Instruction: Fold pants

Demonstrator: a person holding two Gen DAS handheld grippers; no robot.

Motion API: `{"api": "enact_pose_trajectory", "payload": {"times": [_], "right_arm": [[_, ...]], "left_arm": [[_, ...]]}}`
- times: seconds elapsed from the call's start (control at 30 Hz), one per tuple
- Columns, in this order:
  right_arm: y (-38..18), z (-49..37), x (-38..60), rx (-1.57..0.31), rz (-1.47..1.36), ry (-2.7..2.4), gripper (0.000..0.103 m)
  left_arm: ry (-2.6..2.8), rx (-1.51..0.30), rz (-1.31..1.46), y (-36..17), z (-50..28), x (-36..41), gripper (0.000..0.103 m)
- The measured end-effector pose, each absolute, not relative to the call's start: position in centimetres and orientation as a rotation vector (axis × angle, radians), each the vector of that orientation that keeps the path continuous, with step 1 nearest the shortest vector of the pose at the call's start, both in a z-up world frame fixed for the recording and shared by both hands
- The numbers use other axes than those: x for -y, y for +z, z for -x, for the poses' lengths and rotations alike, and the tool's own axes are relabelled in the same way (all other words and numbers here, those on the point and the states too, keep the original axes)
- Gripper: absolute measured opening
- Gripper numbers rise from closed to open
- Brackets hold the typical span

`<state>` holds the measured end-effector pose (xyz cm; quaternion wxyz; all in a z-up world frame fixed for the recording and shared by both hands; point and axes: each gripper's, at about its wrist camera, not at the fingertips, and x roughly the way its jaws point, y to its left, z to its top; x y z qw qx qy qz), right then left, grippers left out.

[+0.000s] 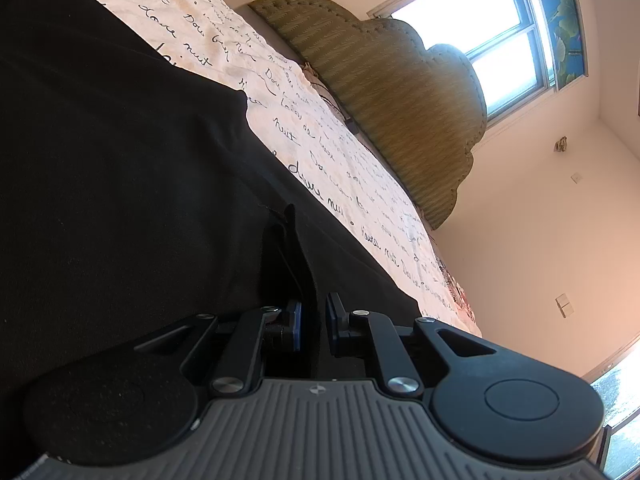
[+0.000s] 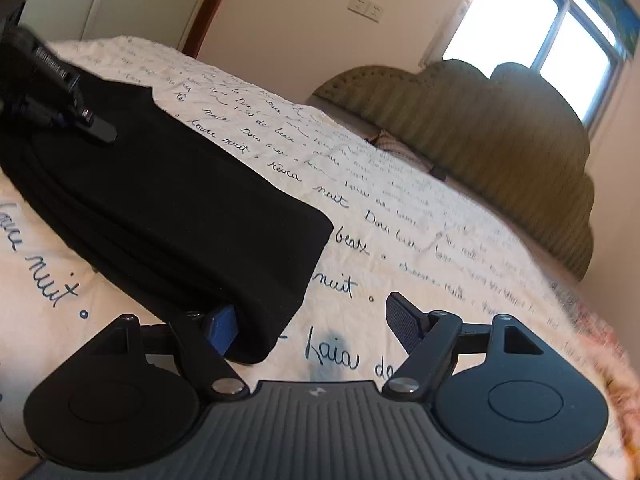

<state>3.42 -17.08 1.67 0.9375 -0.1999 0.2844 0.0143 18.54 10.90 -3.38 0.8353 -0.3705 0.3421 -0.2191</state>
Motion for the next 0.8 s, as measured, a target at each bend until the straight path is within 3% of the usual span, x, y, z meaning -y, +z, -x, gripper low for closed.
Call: {"api": "enact_pose_trajectory", "payload": {"times": [0.23,0.27,0.3,0.57,0.67,0.73,0.8], "right_arm": [[1.3,-4.4,16.0,-0.59,0.361,0.068,0.076],[1.1,-4.7,16.0,-0.611,0.346,0.09,0.06],[0.9,-4.9,16.1,-0.638,0.327,0.108,0.019],[1.2,-4.8,17.7,-0.707,0.33,0.129,0.014],[-0.1,-3.4,16.5,-0.63,0.429,0.108,0.014],[0.3,-2.9,16.4,-0.607,0.402,0.097,0.015],[1.0,-2.0,16.6,-0.581,0.361,0.119,0.025]], "left_arm": [[-0.465,-0.724,0.785,-3.4,-18.6,-10.9,0.022],[-0.465,-0.724,0.785,-3.4,-18.6,-10.9,0.022],[-0.465,-0.724,0.784,-3.4,-18.6,-10.9,0.022],[-0.455,-0.724,0.758,-3.3,-18.8,-10.6,0.022],[-0.462,-0.727,0.764,-3.3,-18.8,-10.6,0.022],[-0.485,-0.725,0.776,-3.4,-18.9,-10.8,0.025],[-0.516,-0.72,0.783,-3.4,-18.9,-10.8,0.034]]}}
